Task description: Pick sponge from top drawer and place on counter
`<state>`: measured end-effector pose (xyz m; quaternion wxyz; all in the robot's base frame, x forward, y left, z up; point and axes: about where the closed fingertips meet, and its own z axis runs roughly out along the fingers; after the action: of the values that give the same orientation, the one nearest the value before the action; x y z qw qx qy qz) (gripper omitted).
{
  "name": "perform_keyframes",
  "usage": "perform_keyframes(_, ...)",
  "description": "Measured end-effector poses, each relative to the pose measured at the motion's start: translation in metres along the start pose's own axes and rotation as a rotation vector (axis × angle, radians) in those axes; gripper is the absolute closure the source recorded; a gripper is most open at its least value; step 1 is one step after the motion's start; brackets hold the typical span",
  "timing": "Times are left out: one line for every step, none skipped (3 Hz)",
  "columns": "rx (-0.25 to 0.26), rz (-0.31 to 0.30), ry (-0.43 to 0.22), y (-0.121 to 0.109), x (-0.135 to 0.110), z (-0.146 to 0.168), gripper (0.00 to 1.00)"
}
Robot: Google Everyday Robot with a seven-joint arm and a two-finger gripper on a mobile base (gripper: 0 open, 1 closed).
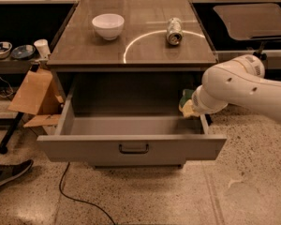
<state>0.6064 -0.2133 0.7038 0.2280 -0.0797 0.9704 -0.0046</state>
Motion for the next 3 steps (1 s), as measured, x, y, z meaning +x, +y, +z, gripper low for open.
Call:
perform_keyframes(-0.011,-0.028,-0.018,-0.015,0.022,-0.028,1.0)
perform_keyframes(-0.008,-0.008,-0.084,-0.031,0.029,-0.057,1.0)
perform_keyframes(-0.048,-0.026,-0.211,-0.021,-0.007,-0.085,1.0)
